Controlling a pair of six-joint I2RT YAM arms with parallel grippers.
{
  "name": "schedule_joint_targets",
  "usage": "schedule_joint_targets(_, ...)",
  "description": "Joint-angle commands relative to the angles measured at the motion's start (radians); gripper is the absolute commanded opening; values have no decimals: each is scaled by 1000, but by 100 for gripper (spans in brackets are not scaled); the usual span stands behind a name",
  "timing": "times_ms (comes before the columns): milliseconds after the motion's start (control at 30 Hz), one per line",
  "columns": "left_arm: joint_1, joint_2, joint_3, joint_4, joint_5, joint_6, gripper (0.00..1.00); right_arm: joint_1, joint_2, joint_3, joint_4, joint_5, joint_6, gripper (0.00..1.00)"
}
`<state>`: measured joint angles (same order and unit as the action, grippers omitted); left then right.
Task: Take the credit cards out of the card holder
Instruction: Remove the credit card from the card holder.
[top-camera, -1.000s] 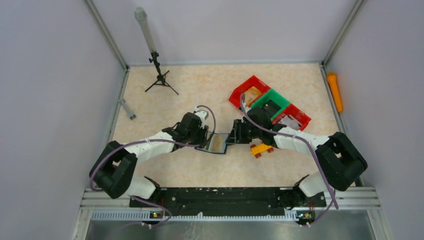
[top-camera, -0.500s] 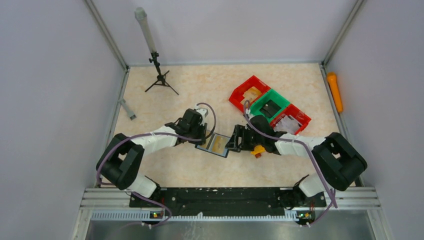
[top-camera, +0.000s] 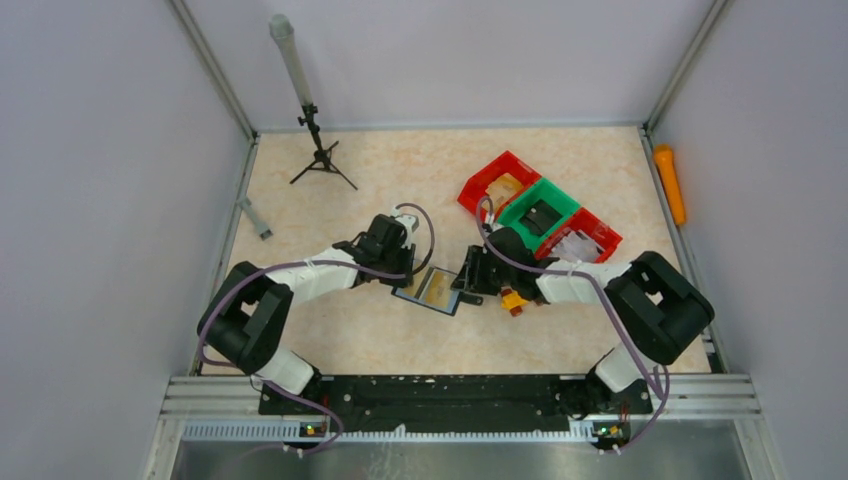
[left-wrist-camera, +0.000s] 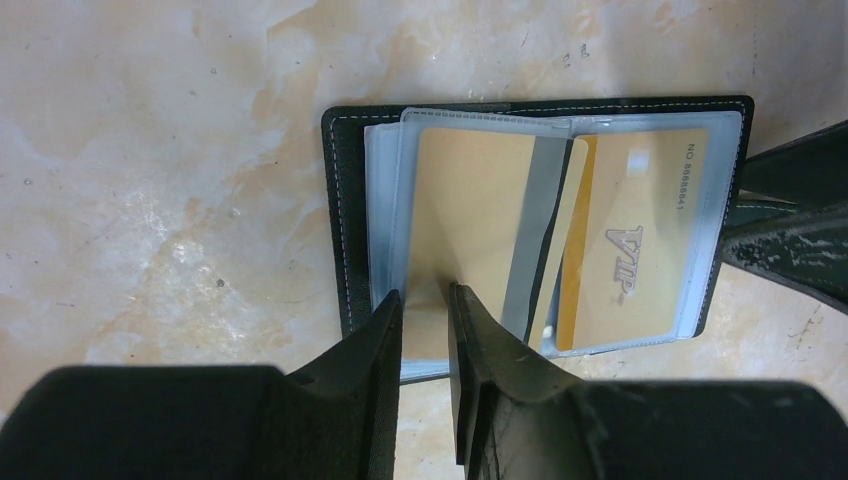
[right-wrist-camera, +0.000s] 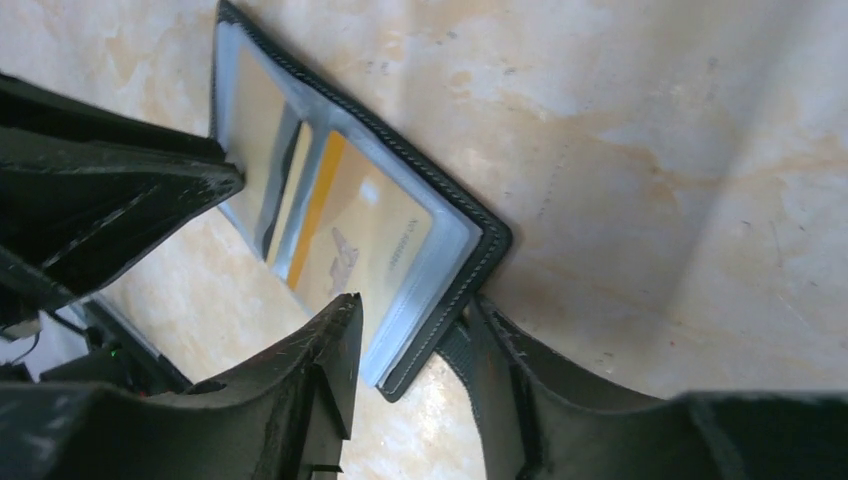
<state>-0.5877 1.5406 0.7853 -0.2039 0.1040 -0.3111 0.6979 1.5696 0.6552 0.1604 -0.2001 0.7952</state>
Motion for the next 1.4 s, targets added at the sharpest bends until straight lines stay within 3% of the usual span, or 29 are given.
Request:
schedule_joint_targets(0, -3, 31, -3, -28, 40, 6, 26, 23, 20, 41, -17, 42, -32, 37)
schedule_joint_targets(133, -4, 40, 2, -29, 45, 6, 26, 22, 15, 52, -7, 36, -28, 16)
schedule_joint_targets(200, -4, 32, 1, -29, 45, 4, 26, 22, -12, 42, 11, 54, -18, 0)
schedule_joint_targets(433, 91, -92, -94, 78, 187, -29, 32, -5, -45, 73, -50, 23, -82, 0)
schedule_joint_targets(600, 117, -163, -127, 88, 140, -37, 40, -20, -58, 80, -88, -10, -136, 0)
schedule_joint_targets(633, 118, -169, -129, 83, 122, -36, 42, -20, -59, 90, -111, -11, -150, 4)
schedule_joint_targets(667, 117, -172, -128, 76, 108, -34, 44, -20, -57, 103, -142, -12, -170, 18)
schedule_joint_targets(700, 117, -174, -126, 71, 95, -33, 47, -20, -58, 115, -184, -5, -185, 46)
schedule_joint_targets(733, 117, -174, -124, 65, 84, -32, 49, -19, -62, 122, -226, 10, -195, 60)
schedule_joint_targets(767, 118, -173, -121, 59, 76, -31, 51, -18, -71, 124, -249, 21, -203, 65)
schedule_joint_targets(1033, 120, -210, -136, 55, -3, -55, 69, -13, -121, 106, -350, 90, -161, 65)
schedule_joint_targets(1267, 156, -129, -109, 28, 40, -77, 65, 38, -91, 69, -257, 88, -44, 59)
schedule_joint_targets(1367, 165, -114, -105, 26, 61, -80, 64, 43, -55, 73, -213, 68, -19, 50)
